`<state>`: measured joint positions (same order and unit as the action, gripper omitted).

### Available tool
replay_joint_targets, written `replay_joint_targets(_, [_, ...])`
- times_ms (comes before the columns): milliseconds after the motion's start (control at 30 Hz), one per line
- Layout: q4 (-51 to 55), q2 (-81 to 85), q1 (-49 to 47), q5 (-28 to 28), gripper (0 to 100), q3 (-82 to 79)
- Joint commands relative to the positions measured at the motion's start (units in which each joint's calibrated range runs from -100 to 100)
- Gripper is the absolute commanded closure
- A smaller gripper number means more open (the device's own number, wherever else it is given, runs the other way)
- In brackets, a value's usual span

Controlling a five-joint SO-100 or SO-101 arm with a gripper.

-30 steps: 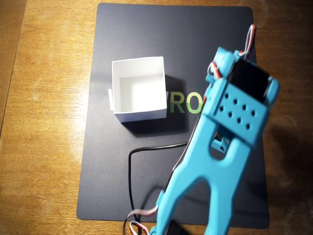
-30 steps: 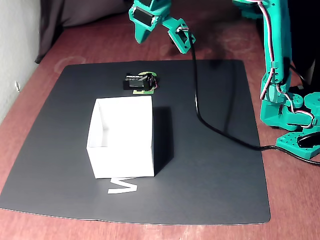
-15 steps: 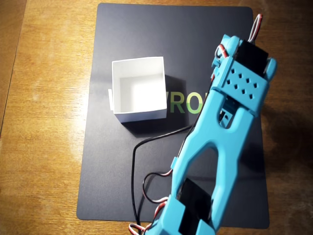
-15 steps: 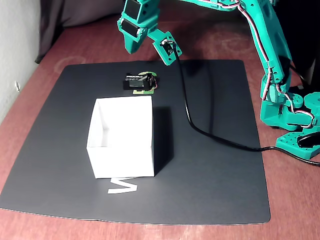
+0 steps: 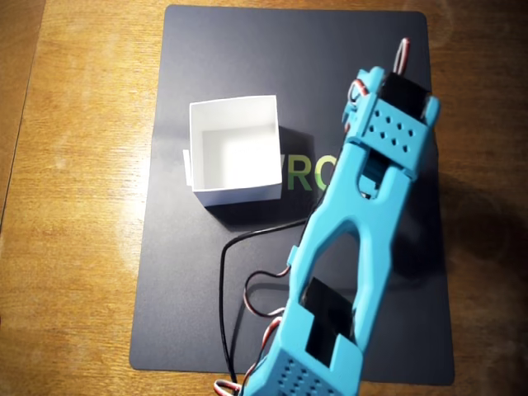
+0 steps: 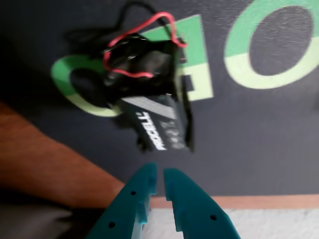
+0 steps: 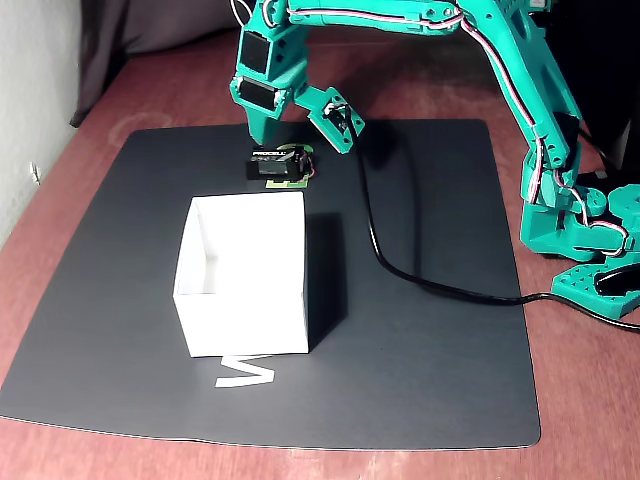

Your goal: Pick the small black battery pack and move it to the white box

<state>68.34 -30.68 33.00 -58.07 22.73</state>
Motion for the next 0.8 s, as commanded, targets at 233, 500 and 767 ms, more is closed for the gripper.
replay_joint_targets(233, [-0.24,-1.37,-0.57,0.17,99,3.26])
replay_joint_targets(500, [-0.24,-1.11,2.95,-0.21,82,3.26])
replay_joint_targets(767, [-0.15,-0.32,4.12,-0.26,76,3.26])
